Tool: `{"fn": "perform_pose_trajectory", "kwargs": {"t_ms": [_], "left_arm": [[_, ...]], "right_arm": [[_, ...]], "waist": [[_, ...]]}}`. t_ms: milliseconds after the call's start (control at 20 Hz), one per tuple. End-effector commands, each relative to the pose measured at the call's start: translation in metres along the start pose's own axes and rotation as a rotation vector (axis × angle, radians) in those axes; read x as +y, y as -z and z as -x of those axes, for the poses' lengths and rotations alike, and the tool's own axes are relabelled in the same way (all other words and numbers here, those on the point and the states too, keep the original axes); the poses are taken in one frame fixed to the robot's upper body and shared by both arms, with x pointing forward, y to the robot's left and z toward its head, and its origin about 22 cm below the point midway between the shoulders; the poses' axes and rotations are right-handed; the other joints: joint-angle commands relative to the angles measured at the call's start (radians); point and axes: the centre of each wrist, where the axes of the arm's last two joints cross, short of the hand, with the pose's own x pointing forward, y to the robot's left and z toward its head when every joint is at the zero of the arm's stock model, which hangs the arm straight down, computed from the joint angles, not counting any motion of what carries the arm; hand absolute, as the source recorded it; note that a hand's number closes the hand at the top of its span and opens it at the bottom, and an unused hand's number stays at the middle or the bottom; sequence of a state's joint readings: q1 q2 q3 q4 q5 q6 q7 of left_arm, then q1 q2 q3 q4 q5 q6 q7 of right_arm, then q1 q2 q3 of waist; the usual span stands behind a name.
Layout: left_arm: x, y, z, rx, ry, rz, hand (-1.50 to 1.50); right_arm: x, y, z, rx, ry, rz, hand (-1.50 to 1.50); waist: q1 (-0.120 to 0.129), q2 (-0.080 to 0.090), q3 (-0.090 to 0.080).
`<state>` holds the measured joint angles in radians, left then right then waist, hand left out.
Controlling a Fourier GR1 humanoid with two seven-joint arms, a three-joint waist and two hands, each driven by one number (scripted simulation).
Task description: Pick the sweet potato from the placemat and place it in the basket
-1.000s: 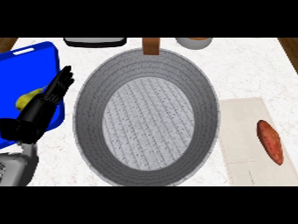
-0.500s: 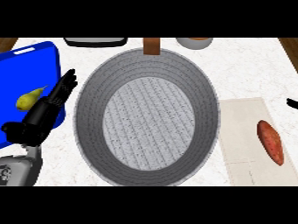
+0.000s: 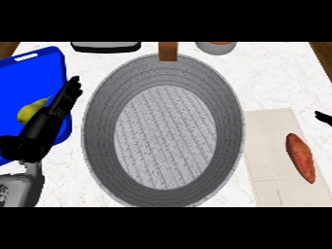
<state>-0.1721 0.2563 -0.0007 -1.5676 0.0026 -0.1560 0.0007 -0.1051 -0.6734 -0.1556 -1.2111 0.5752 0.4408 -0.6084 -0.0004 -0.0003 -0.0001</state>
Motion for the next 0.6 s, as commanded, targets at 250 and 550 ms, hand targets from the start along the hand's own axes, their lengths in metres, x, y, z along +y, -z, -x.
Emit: {"fn": "perform_pose_trajectory", "kwargs": {"t_ms": [250, 550], "left_arm": [[-0.007, -0.006, -0.015, 0.014, -0.006, 0.010, 0.00], [-0.009, -0.004, -0.014, 0.017, -0.003, 0.008, 0.00]], "right_arm": [[-0.005, 0.007, -0.006, 0.026, -0.036, -0.010, -1.50], [0.007, 0.010, -0.015, 0.057, -0.097, -0.037, -1.50]], "waist": [[0.002, 0.000, 0.000], [0.000, -0.001, 0.000]]}}
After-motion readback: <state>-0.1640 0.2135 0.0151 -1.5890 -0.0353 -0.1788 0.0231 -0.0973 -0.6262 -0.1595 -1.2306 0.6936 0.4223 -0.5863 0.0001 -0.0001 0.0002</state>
